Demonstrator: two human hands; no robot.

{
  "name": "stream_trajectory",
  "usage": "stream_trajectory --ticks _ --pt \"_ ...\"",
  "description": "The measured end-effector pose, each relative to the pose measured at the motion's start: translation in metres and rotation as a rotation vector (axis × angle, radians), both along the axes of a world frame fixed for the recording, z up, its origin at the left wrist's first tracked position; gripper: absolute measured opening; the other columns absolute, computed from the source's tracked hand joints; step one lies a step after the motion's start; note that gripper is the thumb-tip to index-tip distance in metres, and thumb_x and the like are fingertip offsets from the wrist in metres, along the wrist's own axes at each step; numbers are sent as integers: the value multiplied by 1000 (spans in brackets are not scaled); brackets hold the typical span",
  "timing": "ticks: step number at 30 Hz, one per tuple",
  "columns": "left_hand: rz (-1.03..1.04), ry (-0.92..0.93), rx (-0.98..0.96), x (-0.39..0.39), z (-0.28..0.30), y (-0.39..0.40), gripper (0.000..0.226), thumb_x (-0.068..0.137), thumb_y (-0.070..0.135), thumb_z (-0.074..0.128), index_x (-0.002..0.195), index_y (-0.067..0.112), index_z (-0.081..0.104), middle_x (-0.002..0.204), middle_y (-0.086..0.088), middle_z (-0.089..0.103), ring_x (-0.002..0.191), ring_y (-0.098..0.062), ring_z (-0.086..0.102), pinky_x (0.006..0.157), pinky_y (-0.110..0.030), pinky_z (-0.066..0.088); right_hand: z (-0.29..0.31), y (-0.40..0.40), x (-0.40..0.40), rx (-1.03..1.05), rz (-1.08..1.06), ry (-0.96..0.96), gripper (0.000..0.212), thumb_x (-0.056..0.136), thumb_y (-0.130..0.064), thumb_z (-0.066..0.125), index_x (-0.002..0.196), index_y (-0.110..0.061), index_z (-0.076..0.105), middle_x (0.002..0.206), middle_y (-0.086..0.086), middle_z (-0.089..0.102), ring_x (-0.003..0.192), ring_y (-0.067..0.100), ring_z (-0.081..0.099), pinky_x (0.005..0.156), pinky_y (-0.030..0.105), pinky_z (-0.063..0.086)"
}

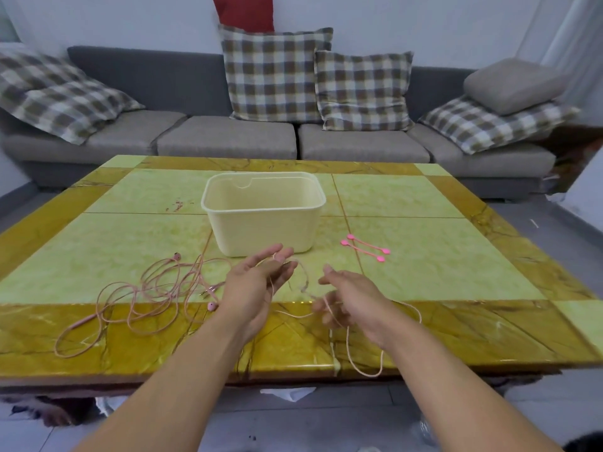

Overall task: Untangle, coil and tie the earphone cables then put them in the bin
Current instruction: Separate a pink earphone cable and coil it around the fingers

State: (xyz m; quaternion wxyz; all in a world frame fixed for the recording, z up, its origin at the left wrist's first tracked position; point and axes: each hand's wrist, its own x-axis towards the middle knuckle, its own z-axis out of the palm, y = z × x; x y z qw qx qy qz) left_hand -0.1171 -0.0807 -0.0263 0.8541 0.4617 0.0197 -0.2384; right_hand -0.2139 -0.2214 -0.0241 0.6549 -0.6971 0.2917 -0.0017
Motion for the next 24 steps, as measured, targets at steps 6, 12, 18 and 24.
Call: stream_trajectory --ticks 6,12,18,24 --pt "-15 -210 324 27 -13 3 19 100 12 58 114 16 69 104 6 78 100 -18 72 87 -33 49 2 -21 7 -418 -22 -208 24 97 -41 64 82 -26 75 68 -16 64 70 8 59 72 32 41" --pt "47 -228 415 43 -22 9 16 100 13 59 111 18 70 100 6 79 103 -19 70 96 -38 50 -1 -38 21 -342 -282 -479 23 102 -32 58 86 -22 72 90 -13 75 89 2 67 79 30 48" --pt "-14 -502 1218 49 -27 23 28 90 37 68 117 28 69 114 7 69 109 -21 63 94 -40 51 2 -30 29 -152 -182 -522 24 106 -21 51 87 -14 64 110 -9 76 109 13 68 87 35 55" --pt "-294 -731 827 32 -9 12 35 93 15 57 120 32 71 124 20 64 125 -1 51 102 -17 38 0 -20 24 -799 153 -405 20 102 -38 57 90 -29 71 78 -14 58 74 2 53 69 12 35"
